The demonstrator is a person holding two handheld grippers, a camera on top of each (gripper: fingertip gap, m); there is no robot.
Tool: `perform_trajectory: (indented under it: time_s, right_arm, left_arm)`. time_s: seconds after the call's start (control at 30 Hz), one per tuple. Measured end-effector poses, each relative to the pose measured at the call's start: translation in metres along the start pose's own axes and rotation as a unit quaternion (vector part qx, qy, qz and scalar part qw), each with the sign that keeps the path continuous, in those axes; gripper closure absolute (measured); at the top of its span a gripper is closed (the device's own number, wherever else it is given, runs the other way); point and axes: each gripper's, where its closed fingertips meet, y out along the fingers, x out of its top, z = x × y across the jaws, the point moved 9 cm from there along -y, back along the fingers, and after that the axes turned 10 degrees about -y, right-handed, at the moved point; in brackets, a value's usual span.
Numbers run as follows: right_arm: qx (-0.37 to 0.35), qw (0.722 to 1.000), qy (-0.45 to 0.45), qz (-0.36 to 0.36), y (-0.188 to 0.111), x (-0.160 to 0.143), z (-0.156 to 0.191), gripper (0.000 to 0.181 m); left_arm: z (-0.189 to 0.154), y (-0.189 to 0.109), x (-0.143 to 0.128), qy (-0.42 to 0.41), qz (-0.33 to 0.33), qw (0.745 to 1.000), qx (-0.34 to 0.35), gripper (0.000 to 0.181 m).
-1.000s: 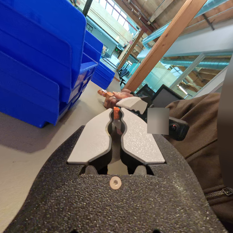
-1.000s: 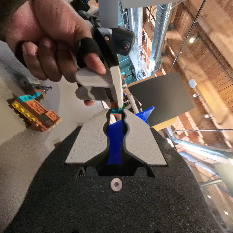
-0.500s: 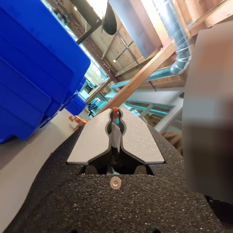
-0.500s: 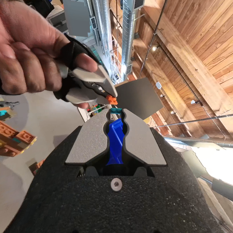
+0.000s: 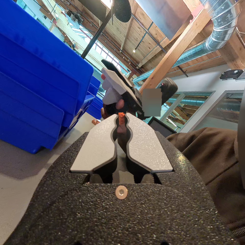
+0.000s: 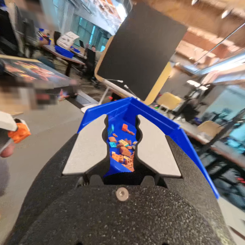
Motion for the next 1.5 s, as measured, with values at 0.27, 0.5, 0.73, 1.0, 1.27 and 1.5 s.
perform_trajectory:
  time_s: [0.27, 0.5, 0.73, 1.0, 1.27, 1.5]
  right_arm:
    - [0.173, 0.971, -0.14, -0.09, -0.041, 0.012, 0.037, 0.145]
    - [0.218, 0.941, -0.243, -0.091, -0.041, 0.02, 0.075, 0.144]
    - [0.196, 0.942, -0.252, -0.103, -0.042, 0.023, 0.074, 0.165]
    - [0.094, 0.963, -0.241, -0.074, -0.027, 0.024, 0.042, 0.166]
    - [0.082, 0.984, -0.156, 0.038, -0.011, 0.002, 0.006, 0.149]
    - [0.411, 0.886, -0.184, 0.107, -0.036, -0.05, 0.067, 0.149]
  left_arm:
    - [-0.004, -0.002, 0.004, -0.001, 0.001, 1.0, -0.021, 0.174]
    - [-0.007, 0.003, -0.001, -0.004, 0.022, 0.999, -0.043, 0.174]
    - [-0.008, 0.004, -0.002, -0.006, 0.023, 0.999, -0.047, 0.173]
    - [-0.004, -0.009, 0.013, -0.031, -0.05, 0.998, -0.036, 0.175]
    - [-0.003, -0.013, 0.016, -0.012, -0.046, 0.999, -0.015, 0.176]
    - [0.0, -0.013, 0.015, -0.014, -0.04, 0.999, -0.012, 0.176]
